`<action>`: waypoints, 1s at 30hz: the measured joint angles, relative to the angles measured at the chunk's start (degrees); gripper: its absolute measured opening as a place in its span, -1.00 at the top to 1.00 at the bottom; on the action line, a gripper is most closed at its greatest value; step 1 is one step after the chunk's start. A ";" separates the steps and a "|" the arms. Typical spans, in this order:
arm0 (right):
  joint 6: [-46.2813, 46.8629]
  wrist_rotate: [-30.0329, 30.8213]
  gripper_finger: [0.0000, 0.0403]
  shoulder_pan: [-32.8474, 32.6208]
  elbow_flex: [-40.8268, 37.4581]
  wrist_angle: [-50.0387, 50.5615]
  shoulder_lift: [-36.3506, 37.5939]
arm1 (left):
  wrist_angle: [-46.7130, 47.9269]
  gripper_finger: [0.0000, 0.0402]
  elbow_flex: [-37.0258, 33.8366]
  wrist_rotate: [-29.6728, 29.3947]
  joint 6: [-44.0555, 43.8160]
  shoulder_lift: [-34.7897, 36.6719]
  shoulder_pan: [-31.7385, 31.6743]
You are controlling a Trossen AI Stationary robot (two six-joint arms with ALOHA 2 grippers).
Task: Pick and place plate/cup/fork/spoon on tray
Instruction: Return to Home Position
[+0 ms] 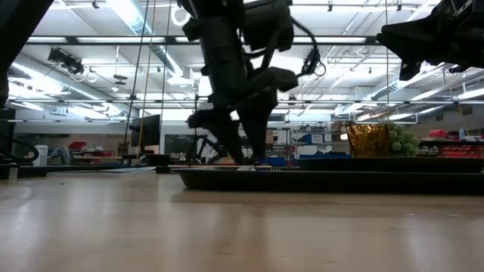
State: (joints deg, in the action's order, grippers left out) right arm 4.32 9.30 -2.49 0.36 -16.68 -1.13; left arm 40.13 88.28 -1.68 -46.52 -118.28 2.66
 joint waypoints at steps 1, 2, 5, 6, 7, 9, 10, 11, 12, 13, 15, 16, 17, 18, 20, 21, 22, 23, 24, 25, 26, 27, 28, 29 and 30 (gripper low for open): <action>-0.01 0.00 0.56 0.00 0.00 -0.01 0.00 | -0.15 0.04 0.66 -1.75 0.93 0.00 0.00; -0.01 0.00 0.56 0.01 0.01 0.00 0.00 | -0.52 0.04 1.18 -3.41 2.05 0.05 0.02; 0.02 0.00 0.56 -0.01 0.00 -0.01 0.00 | -2.21 0.04 1.43 -7.72 4.59 0.14 -0.06; 0.01 0.00 0.56 0.01 0.00 -0.01 0.00 | -2.67 0.04 1.43 -9.02 5.33 0.13 -0.19; 0.00 0.00 0.56 0.01 0.02 -0.01 0.00 | -2.85 0.04 1.43 -10.25 6.09 0.13 -0.43; 0.01 0.00 0.56 0.00 0.00 -0.01 0.00 | -3.08 0.04 1.43 -11.83 7.07 0.11 -1.10; 0.00 0.00 0.56 0.00 0.00 -0.01 0.00 | -3.09 0.04 1.43 -12.29 7.29 -0.13 -1.49; 0.01 0.00 0.56 0.01 0.02 -0.01 0.00 | -3.11 0.04 1.43 -12.54 7.52 -0.35 -1.89; 0.02 0.00 0.56 0.01 0.00 -0.01 0.00 | -2.94 0.04 1.40 -12.54 7.94 -0.51 -2.31; 0.02 0.00 0.56 0.01 0.00 -0.01 0.00 | -2.88 0.04 1.38 -12.63 8.74 -0.62 -2.66; -0.01 0.00 0.56 0.00 0.02 -0.01 0.00 | -4.11 0.04 1.43 -13.08 11.11 -1.21 -3.25; -0.01 0.00 0.56 0.00 0.00 -0.09 0.00 | -3.94 0.04 1.42 -13.30 12.09 -1.45 -3.51; 0.02 0.00 0.56 0.01 0.02 -0.16 0.01 | -3.69 0.04 1.36 -13.64 13.13 -1.74 -3.67; 0.01 0.00 0.56 0.01 0.01 -0.16 0.02 | -4.79 0.04 1.38 -14.11 14.46 -2.20 -3.91; 0.01 -0.02 0.56 -0.01 0.01 -0.46 0.00 | -6.02 0.04 1.38 -14.93 17.13 -2.58 -4.15; 0.01 0.01 0.56 0.00 0.01 -0.48 0.00 | -6.31 0.04 1.36 -15.54 18.67 -2.60 -4.15; 0.01 0.02 0.56 0.00 0.00 -0.41 0.00 | -8.07 0.04 1.38 -16.54 20.26 -2.94 -4.17; -0.01 -0.04 0.56 -0.01 0.00 -0.54 0.00 | -9.62 0.04 1.45 -17.62 21.91 -3.19 -4.16; 0.00 -0.04 0.56 -0.01 0.00 -0.85 0.02 | -9.84 0.04 1.42 -18.63 23.50 -3.33 -4.15; 0.02 0.02 0.56 0.01 0.02 -0.88 0.02 | -10.15 0.04 1.35 -19.46 24.91 -3.36 -4.15; 0.00 0.02 0.56 0.01 0.00 -0.78 0.02 | -11.41 0.04 1.34 -20.08 26.04 -3.38 -4.15; 0.00 -0.03 0.56 -0.01 0.00 -0.93 0.01 | -12.92 0.04 1.37 -20.83 26.54 -3.49 -4.15; 0.00 -0.07 0.56 0.01 0.00 -1.24 0.02 | -13.89 0.04 1.43 -21.50 27.06 -3.55 -4.18; 0.00 -0.07 0.56 0.01 0.00 -1.30 0.02 | -14.43 0.04 1.43 -21.97 27.63 -3.63 -4.30; 0.00 -0.07 0.56 0.00 0.00 -1.29 0.02 | -14.92 0.04 1.41 -22.13 28.15 -3.73 -4.40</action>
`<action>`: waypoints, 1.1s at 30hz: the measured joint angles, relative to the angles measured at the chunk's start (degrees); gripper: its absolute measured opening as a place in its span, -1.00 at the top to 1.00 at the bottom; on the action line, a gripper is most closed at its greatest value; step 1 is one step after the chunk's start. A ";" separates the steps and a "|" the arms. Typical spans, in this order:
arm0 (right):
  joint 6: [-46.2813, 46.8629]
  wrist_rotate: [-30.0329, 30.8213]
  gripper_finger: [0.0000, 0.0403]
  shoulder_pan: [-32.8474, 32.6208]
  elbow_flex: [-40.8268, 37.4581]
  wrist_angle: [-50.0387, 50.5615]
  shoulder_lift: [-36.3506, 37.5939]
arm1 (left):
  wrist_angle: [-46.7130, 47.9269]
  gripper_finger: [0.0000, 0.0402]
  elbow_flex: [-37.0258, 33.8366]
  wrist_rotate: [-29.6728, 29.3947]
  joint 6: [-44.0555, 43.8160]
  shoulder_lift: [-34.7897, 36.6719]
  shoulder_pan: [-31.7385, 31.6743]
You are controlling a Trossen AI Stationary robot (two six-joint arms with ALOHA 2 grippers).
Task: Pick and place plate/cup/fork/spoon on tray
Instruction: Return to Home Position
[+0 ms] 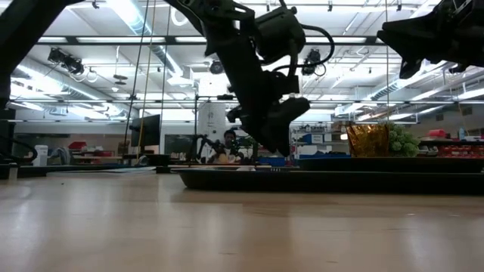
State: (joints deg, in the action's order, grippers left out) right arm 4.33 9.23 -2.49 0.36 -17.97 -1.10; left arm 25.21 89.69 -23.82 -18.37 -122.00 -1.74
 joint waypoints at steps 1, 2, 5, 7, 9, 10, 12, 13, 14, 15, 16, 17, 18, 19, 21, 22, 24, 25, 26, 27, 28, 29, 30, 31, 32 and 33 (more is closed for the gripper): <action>0.00 0.01 0.56 0.00 0.00 -0.07 0.00 | -0.57 0.04 -0.02 -0.30 0.75 -0.03 -0.16; 0.01 0.02 0.56 0.01 0.00 -0.22 0.00 | -1.10 0.04 -0.02 -0.75 1.27 -0.03 -0.32; 0.01 0.02 0.56 0.01 0.00 -0.21 0.00 | -1.18 0.04 -0.02 -2.78 2.69 -0.03 -0.86; -0.01 0.02 0.56 0.01 0.00 -0.19 0.00 | -1.23 0.04 -0.02 -3.73 4.40 -0.03 -1.32; 0.00 0.02 0.56 -0.01 0.00 -0.21 0.00 | -1.49 0.04 -0.02 -4.38 6.14 -0.03 -1.72; 0.01 0.02 0.56 0.01 0.01 -0.18 0.00 | -1.43 0.04 -0.02 -4.48 6.93 -0.03 -1.88; -0.01 0.02 0.56 0.01 0.00 -0.18 0.00 | -1.40 0.04 -0.02 -4.50 7.52 -0.03 -2.23; 0.01 0.02 0.56 0.01 0.00 -0.18 0.00 | -1.40 0.04 -0.02 -4.50 7.45 -0.03 -2.35; 0.01 0.02 0.56 -0.01 0.00 -0.18 0.00 | -1.31 0.04 -0.02 -4.33 6.95 -0.03 -2.35; 0.01 0.02 0.56 -0.01 0.00 -0.18 0.00 | -1.08 0.04 -0.02 -3.94 6.49 -0.03 -2.35; 0.00 0.02 0.56 0.00 0.00 -0.18 0.00 | -0.72 0.04 -0.02 -3.10 5.60 0.03 -2.34; 0.00 0.02 0.56 0.01 0.01 -0.17 0.00 | 0.36 0.04 -0.02 -1.71 5.27 0.43 -2.19; 0.01 0.02 0.56 -0.01 0.00 -0.16 0.00 | 1.63 0.04 -0.04 -0.44 5.22 0.92 -1.90; 0.01 0.02 0.56 0.01 0.01 -0.18 0.00 | 2.17 0.04 -0.04 0.36 5.35 1.51 -1.50; -0.01 0.02 0.56 0.01 0.00 -0.24 0.00 | 5.06 0.04 -0.04 0.67 6.74 2.79 -0.23; 0.00 0.04 0.56 0.01 0.00 -0.24 0.00 | 6.52 0.04 -0.03 0.38 7.71 3.37 0.54; -0.01 0.04 0.56 0.01 0.00 -0.29 0.00 | 9.22 0.04 -0.04 -1.76 9.67 4.11 2.35; -0.01 0.04 0.56 0.01 0.02 -0.29 0.00 | 11.08 0.04 -0.04 -3.44 10.06 4.67 3.40; 0.00 0.04 0.56 0.01 0.01 -0.29 0.00 | 12.75 0.04 -0.04 -5.37 10.10 5.15 4.42; 0.01 0.04 0.56 0.01 0.00 -0.29 0.00 | 13.77 0.04 -0.02 -6.98 10.09 5.61 5.46; 0.00 0.04 0.56 0.00 0.01 -0.31 0.00 | 15.22 0.04 -0.01 -8.23 10.09 5.98 6.52; 0.01 0.06 0.56 0.01 0.01 -0.31 0.00 | 16.38 0.04 0.00 -9.27 10.11 6.11 7.48; -0.01 0.04 0.56 0.00 0.00 -0.31 0.00 | 17.15 0.04 -0.01 -9.69 10.09 6.20 8.46; 0.00 0.04 0.56 0.00 0.01 -0.30 0.00 | 17.97 0.04 -0.02 -9.75 10.07 6.20 9.37; 0.01 0.04 0.56 0.01 0.02 -0.34 0.00 | 17.96 0.04 -0.02 -9.85 10.07 6.22 10.20; -0.01 0.04 0.56 -0.01 0.00 -0.36 0.00 | 17.15 0.04 -0.02 -9.90 10.09 6.28 11.08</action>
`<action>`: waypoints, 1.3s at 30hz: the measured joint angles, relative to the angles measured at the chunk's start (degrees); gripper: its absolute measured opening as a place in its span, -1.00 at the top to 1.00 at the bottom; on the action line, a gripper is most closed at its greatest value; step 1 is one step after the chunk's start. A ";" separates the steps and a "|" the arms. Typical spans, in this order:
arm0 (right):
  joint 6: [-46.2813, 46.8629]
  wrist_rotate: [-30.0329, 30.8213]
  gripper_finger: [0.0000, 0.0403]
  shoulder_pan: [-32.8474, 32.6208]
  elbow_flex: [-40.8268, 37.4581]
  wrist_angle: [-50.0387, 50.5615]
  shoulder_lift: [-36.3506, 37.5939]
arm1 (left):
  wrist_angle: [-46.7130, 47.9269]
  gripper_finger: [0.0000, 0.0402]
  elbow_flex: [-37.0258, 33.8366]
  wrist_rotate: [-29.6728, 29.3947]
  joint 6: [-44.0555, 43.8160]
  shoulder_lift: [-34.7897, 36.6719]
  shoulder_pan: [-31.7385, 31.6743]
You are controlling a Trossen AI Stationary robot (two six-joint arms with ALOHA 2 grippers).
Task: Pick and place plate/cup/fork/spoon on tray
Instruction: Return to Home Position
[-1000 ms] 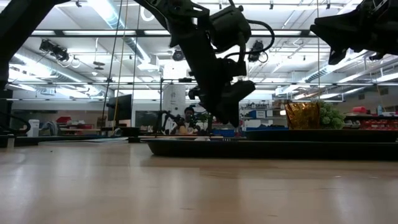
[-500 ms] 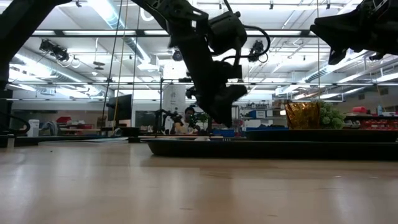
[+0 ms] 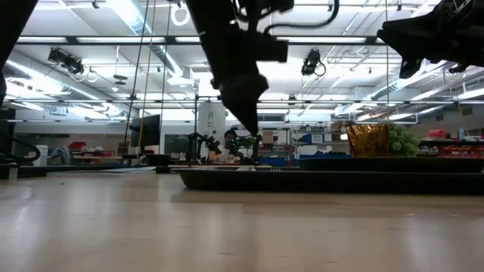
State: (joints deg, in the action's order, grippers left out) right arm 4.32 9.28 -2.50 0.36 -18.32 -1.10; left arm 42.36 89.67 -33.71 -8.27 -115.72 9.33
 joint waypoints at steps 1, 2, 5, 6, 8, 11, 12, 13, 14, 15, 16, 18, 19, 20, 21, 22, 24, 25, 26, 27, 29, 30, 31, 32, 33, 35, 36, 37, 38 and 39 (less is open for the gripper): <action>0.02 0.00 0.56 0.02 0.00 0.02 0.00 | -0.72 0.04 0.00 -0.05 0.32 0.10 0.75; 0.02 0.00 0.56 0.02 0.02 0.00 0.00 | -1.61 0.04 0.00 -0.11 1.31 0.13 1.44; 0.02 0.00 0.56 0.00 0.01 0.00 0.00 | -6.50 0.04 0.00 -0.13 7.35 0.13 3.14; 0.02 0.01 0.56 0.02 0.00 0.00 0.00 | -7.88 0.04 0.00 -0.21 9.97 0.13 3.61; 0.00 0.00 0.56 0.01 0.00 0.00 0.00 | -9.96 0.04 0.00 -0.25 15.78 0.13 4.42; 0.02 0.00 0.56 0.00 0.00 0.00 0.00 | -9.79 0.04 0.27 -3.47 20.80 0.62 5.40; 0.01 0.00 0.56 0.01 0.00 0.00 0.00 | -10.18 0.04 0.66 -5.46 21.63 0.66 5.63; 0.02 0.01 0.56 0.00 0.01 0.01 0.00 | -10.33 0.04 1.03 -7.51 23.11 0.66 5.69; 0.00 0.00 0.56 0.00 0.00 0.01 0.00 | -10.37 0.04 1.37 -9.55 25.49 0.68 5.68; 0.01 0.01 0.56 0.02 0.00 0.00 0.00 | -11.02 0.04 1.56 -11.13 28.41 0.68 5.55; 0.02 0.02 0.56 0.02 0.00 0.01 0.00 | -12.14 0.04 1.57 -11.84 31.42 0.68 5.25; 0.02 0.00 0.56 0.02 0.00 0.00 0.00 | -15.29 0.04 1.57 -12.13 37.82 0.68 4.46; 0.00 0.02 0.56 0.02 0.00 0.00 0.00 | -16.67 0.04 1.57 -12.15 40.23 0.68 4.12; 0.00 0.00 0.56 0.02 0.00 0.02 0.00 | -18.09 0.04 1.60 -12.13 42.47 0.68 3.81; 0.01 0.00 0.56 0.02 0.00 0.00 0.00 | -19.21 0.04 1.61 -12.17 44.49 0.69 3.57; 0.00 0.00 0.56 0.02 0.00 0.00 0.00 | -19.89 0.04 1.62 -12.15 45.97 0.78 3.53; 0.01 0.01 0.56 0.02 0.00 0.01 0.00 | -21.76 0.04 1.62 -12.18 47.51 0.91 3.52; 0.01 0.00 0.56 0.02 0.00 0.01 0.00 | -22.96 0.04 1.62 -12.15 47.64 0.94 3.56; 0.01 0.01 0.56 0.02 0.00 0.00 0.00 | -24.33 0.04 1.62 -12.13 47.55 0.94 3.57; 0.02 0.02 0.56 0.02 0.02 0.00 0.00 | -25.98 0.04 1.62 -12.13 46.75 0.94 3.60; 0.02 0.00 0.56 0.02 0.00 0.00 0.00 | -29.40 0.04 1.62 -12.10 44.02 0.96 3.64; 0.00 0.02 0.56 0.02 0.01 0.01 0.00 | -30.74 0.04 1.62 -11.97 42.62 0.99 3.64; 0.01 0.00 0.56 0.02 0.01 0.01 0.00 | -31.88 0.04 1.62 -11.73 41.46 0.99 3.63; 0.00 0.00 0.56 0.01 0.01 0.02 0.00 | -32.96 0.04 1.62 -11.30 40.64 0.99 3.59; 0.01 0.00 0.56 0.02 0.00 0.00 0.00 | -34.09 0.04 1.62 -10.86 39.60 0.99 3.60; 0.00 0.00 0.56 0.02 0.00 0.00 0.00 | -36.99 0.04 1.62 -10.07 35.16 0.99 3.60; 0.02 0.00 0.56 0.01 0.00 0.01 0.00 | -38.39 0.04 1.62 -9.79 33.02 0.99 3.60; 0.02 0.00 0.56 0.02 0.00 0.02 0.00 | -39.72 0.04 1.62 -9.36 31.02 0.99 3.76; 0.00 0.00 0.56 0.02 0.00 0.02 0.00 | -41.22 0.04 1.62 -9.05 29.89 0.99 3.99; 0.00 0.00 0.56 0.00 0.02 0.00 0.00 | -42.58 0.04 1.62 -8.86 29.60 0.99 4.22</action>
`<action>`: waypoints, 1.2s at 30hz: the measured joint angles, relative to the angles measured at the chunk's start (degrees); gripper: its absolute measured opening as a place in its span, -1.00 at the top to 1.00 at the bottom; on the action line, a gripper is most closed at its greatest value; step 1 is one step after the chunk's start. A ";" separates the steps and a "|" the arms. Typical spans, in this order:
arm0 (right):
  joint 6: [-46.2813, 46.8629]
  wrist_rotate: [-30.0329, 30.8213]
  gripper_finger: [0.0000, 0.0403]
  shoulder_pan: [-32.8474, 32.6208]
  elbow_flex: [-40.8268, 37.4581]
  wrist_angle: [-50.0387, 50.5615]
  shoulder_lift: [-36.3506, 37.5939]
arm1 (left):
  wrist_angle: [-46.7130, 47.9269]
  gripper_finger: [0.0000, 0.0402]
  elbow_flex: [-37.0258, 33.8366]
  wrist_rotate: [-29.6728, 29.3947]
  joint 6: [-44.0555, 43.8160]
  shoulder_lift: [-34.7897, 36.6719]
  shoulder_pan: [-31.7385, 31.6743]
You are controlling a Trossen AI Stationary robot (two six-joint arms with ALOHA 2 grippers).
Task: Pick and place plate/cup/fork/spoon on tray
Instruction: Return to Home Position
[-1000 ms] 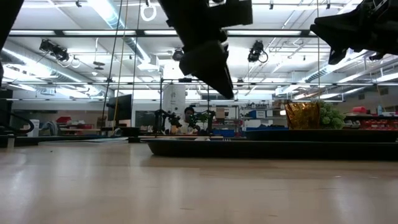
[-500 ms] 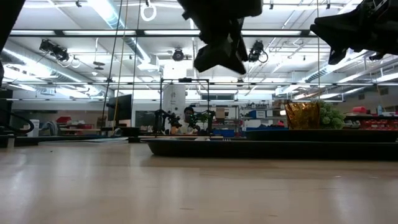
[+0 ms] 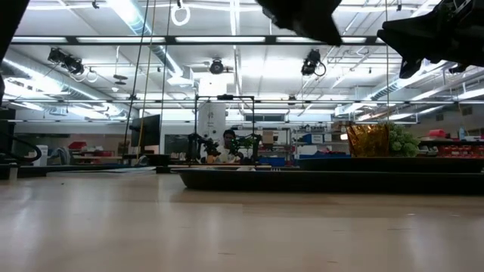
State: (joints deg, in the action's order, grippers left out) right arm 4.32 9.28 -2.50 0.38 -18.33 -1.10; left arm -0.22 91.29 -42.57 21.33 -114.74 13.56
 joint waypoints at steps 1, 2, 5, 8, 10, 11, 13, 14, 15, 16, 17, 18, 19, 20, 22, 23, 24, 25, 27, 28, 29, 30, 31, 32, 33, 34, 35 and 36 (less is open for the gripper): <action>0.00 0.01 0.56 0.01 0.00 0.01 0.00 | -1.11 0.04 0.00 0.14 0.20 0.00 0.24; 0.00 0.00 0.56 0.02 0.00 0.02 0.00 | -1.77 0.04 0.00 0.23 1.00 0.00 0.47; 0.01 0.00 0.56 0.02 -0.02 0.00 0.00 | -2.93 0.04 0.00 0.49 5.07 0.16 1.13; 0.00 0.01 0.56 0.00 -0.02 0.02 0.00 | -3.31 0.04 -0.02 5.00 8.83 1.55 1.30; 0.01 0.01 0.56 0.02 -0.02 0.01 0.00 | -3.10 0.04 -0.02 7.53 11.85 3.03 1.19; 0.00 0.01 0.56 0.02 -0.02 0.02 0.00 | -3.28 0.04 0.00 8.11 12.57 3.65 1.15; 0.02 0.00 0.56 0.02 -0.02 0.00 0.00 | -2.69 0.04 0.00 8.50 13.76 5.11 1.12; 0.01 0.02 0.56 0.01 -0.02 0.02 0.00 | -2.57 0.04 0.00 8.92 13.94 5.75 0.97; 0.01 0.00 0.56 0.01 -0.01 0.02 -0.02 | -1.80 0.04 0.00 9.45 13.89 6.67 0.78; 0.01 0.00 0.56 -0.01 -0.01 0.00 0.00 | -0.33 0.04 0.00 9.62 13.60 7.62 0.71; 0.02 0.02 0.56 0.01 -0.02 0.00 -0.01 | 1.07 0.04 0.00 9.92 12.78 8.62 0.66; -0.01 0.02 0.56 0.02 -0.02 0.02 -0.01 | 3.67 0.04 0.00 10.22 11.62 9.86 0.63; 0.01 0.02 0.56 -0.01 -0.02 0.01 -0.01 | 6.66 0.04 0.00 10.77 10.03 11.09 0.63; 0.00 0.02 0.56 0.02 -0.02 0.03 -0.01 | 9.66 0.04 0.00 12.04 8.03 12.38 0.49; 0.01 0.02 0.56 0.00 -0.01 0.02 -0.02 | 14.74 0.04 -0.60 13.95 3.38 14.79 0.20; -0.01 0.02 0.56 -0.01 -0.02 0.00 0.00 | 16.62 0.04 -1.72 14.57 0.78 16.18 0.10; 0.01 0.02 0.56 0.02 -0.02 0.04 -0.02 | 17.76 0.04 -3.02 14.79 -1.70 17.28 0.11; 0.01 0.02 0.56 0.02 -0.02 0.04 -0.02 | 17.70 0.04 -4.63 15.08 -3.88 18.54 0.10; 0.02 0.04 0.56 0.02 0.00 0.03 -0.02 | 17.96 0.04 -8.77 15.21 -7.64 21.16 -0.05; 0.00 0.03 0.56 0.02 0.00 0.05 -0.02 | 16.79 0.04 -11.00 15.23 -9.29 22.38 -0.15; -0.01 0.02 0.56 -0.01 -0.02 0.01 -0.02 | 15.56 0.04 -13.39 15.18 -10.95 23.66 -0.20; 0.00 0.02 0.56 0.02 0.01 -0.03 0.00 | 14.35 0.04 -15.99 15.18 -12.34 25.02 -0.21; 0.02 0.04 0.56 0.02 -0.02 0.13 0.00 | 12.73 0.04 -18.74 15.13 -13.50 26.36 -0.24; 0.00 0.04 0.56 0.02 -0.02 0.18 -0.02 | 10.10 0.04 -21.53 15.10 -14.24 27.45 -0.24; 0.01 0.02 0.56 -0.01 -0.02 0.02 -0.02 | 7.50 0.04 -24.41 15.12 -15.10 28.71 -0.24; 0.01 0.04 0.56 0.02 -0.01 -0.01 0.00 | 4.92 0.04 -27.59 15.09 -16.18 29.90 -0.22; 0.00 0.04 0.56 0.02 -0.02 0.11 -0.01 | 1.83 0.04 -30.48 15.06 -16.59 30.83 -0.21; 0.00 0.02 0.56 0.01 0.00 0.08 -0.02 | -1.36 0.04 -33.58 15.12 -17.05 31.88 -0.21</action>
State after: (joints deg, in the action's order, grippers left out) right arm 4.33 9.30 -2.49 0.37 -18.25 -1.13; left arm -1.58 57.70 -27.45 4.28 -82.86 13.34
